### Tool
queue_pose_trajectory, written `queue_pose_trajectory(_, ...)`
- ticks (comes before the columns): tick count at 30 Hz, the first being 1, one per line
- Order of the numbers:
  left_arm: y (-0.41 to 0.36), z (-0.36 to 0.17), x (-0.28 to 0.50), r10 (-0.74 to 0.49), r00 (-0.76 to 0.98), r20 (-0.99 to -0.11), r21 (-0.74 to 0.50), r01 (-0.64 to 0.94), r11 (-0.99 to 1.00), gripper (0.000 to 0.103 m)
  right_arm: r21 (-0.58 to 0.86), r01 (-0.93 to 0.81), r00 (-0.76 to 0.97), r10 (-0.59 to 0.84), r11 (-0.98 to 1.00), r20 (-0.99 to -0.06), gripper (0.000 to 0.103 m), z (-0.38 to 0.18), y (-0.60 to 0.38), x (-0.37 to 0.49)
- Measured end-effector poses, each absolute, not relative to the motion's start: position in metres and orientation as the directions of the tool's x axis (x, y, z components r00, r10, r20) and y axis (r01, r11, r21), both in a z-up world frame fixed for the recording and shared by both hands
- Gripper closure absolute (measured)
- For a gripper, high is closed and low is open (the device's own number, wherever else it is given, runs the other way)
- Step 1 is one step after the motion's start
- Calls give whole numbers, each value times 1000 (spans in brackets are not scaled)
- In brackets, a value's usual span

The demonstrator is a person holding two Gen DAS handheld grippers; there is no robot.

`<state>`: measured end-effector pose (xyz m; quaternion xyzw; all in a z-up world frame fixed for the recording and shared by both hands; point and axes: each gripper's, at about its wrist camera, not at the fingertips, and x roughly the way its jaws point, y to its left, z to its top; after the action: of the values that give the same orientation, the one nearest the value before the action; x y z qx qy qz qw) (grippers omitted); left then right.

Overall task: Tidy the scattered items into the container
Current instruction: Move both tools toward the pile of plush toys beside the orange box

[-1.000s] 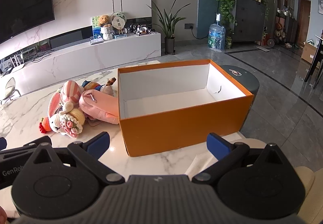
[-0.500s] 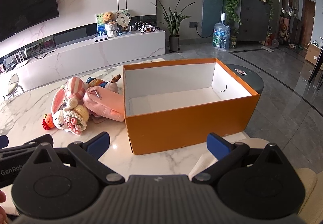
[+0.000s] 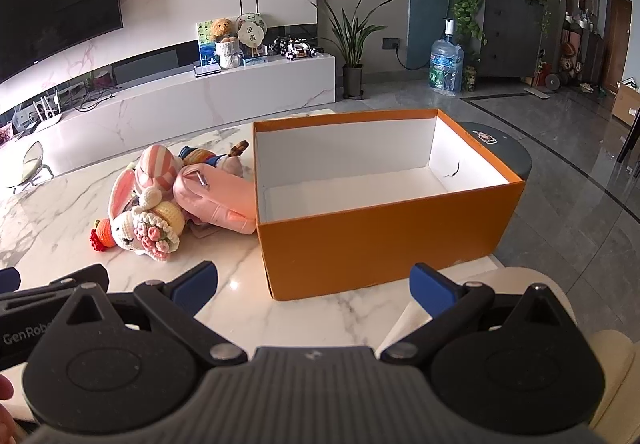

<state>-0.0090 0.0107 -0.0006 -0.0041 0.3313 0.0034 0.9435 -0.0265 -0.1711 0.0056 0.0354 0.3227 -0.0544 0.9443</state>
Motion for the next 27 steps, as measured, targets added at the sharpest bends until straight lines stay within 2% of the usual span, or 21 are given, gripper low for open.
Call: queue_pose_trajectory(27, 19, -5, -6, 3, 760, -650, -27, -28, 999, 0, 39, 109, 779, -61, 993, -624, 0, 2, -167, -24)
